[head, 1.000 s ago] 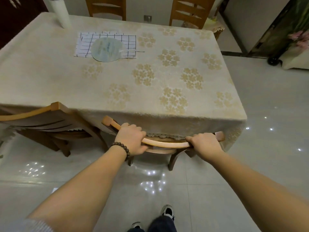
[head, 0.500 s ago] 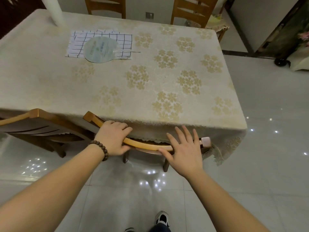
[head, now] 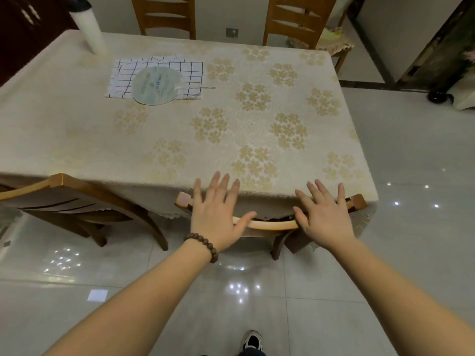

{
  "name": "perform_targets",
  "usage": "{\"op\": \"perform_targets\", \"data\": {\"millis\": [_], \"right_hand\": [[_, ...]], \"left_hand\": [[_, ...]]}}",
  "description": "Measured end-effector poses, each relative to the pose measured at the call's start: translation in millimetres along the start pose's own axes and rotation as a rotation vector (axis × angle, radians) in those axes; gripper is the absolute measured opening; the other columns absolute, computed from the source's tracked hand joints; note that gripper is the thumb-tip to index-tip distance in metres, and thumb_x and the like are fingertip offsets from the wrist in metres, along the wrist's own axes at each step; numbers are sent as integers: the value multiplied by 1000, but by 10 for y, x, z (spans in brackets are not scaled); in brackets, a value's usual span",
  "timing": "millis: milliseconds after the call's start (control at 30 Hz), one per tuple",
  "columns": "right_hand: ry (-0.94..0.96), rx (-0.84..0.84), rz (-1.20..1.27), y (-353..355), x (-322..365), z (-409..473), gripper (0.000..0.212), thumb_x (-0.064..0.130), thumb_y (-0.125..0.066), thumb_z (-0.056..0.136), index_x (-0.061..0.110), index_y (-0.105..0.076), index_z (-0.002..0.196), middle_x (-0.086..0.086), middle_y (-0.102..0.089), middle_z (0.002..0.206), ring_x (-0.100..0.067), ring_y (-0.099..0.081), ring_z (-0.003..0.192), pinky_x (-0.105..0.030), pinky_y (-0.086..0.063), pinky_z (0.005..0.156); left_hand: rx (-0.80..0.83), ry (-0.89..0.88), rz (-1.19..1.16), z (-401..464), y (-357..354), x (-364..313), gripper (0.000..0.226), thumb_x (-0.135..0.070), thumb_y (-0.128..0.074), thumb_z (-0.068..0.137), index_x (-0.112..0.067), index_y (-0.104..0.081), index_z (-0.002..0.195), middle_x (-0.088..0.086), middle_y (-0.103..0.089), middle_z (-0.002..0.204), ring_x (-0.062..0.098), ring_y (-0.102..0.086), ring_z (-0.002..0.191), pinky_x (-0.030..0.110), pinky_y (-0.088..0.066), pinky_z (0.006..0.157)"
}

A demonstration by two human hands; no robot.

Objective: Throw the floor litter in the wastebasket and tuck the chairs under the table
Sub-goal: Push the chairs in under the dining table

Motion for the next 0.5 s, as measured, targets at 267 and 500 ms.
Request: {"op": "perform_targets", "data": {"millis": [267, 500], "right_hand": [[-82, -55, 60, -21, 265, 22, 60, 51, -11, 93, 32, -44, 139, -6, -42, 148, -26, -38, 137, -59, -7, 112], [-76, -110, 84, -40, 379, 113, 59, 48, -15, 91, 32, -46, 138, -5, -41, 149, -23, -28, 142, -54, -6, 113]], "left_hand": [[124, 110, 87, 90, -205, 397, 84, -72, 3, 80, -26, -17, 148, 6, -11, 157, 30, 1, 143, 52, 9, 112], [124, 115, 103, 159, -213, 539, 79, -67, -4, 82, -26, -23, 147, 6, -19, 156, 31, -3, 143, 51, 8, 112]]}}
Point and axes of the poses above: each hand's wrist, its own z-axis towards the middle knuckle, its own y-axis out of the back of the hand, x = y × z, the point moved 6 cm from there along z, towards the middle knuckle
